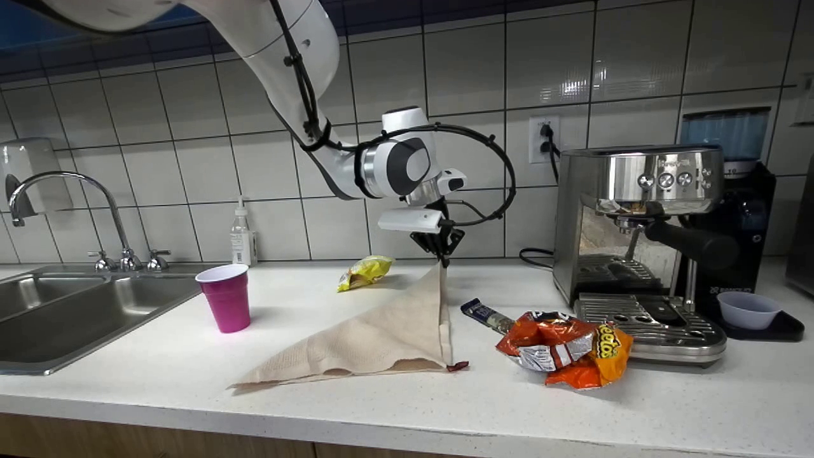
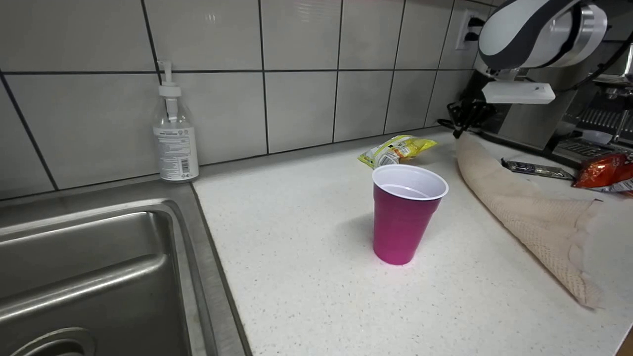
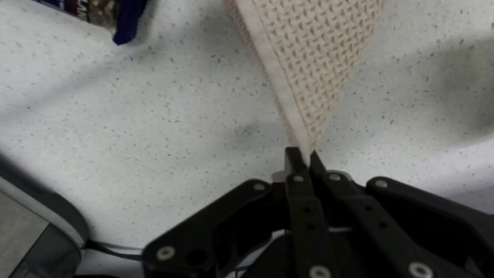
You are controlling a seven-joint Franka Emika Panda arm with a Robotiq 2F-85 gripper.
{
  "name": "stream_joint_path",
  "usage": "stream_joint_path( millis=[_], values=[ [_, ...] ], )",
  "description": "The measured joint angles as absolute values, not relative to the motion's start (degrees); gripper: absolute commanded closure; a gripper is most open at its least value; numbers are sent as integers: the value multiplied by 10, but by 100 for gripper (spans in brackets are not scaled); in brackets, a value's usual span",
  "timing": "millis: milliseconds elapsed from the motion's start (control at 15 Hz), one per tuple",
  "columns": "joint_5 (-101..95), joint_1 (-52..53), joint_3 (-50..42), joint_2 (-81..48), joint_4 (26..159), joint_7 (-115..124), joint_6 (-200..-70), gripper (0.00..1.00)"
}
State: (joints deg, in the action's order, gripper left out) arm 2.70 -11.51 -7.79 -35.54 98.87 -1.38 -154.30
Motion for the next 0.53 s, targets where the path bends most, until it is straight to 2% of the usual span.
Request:
stream_joint_path(
  millis=[533],
  values=[
    [35, -133, -64, -320, 997, -15, -1561, 99]
  ],
)
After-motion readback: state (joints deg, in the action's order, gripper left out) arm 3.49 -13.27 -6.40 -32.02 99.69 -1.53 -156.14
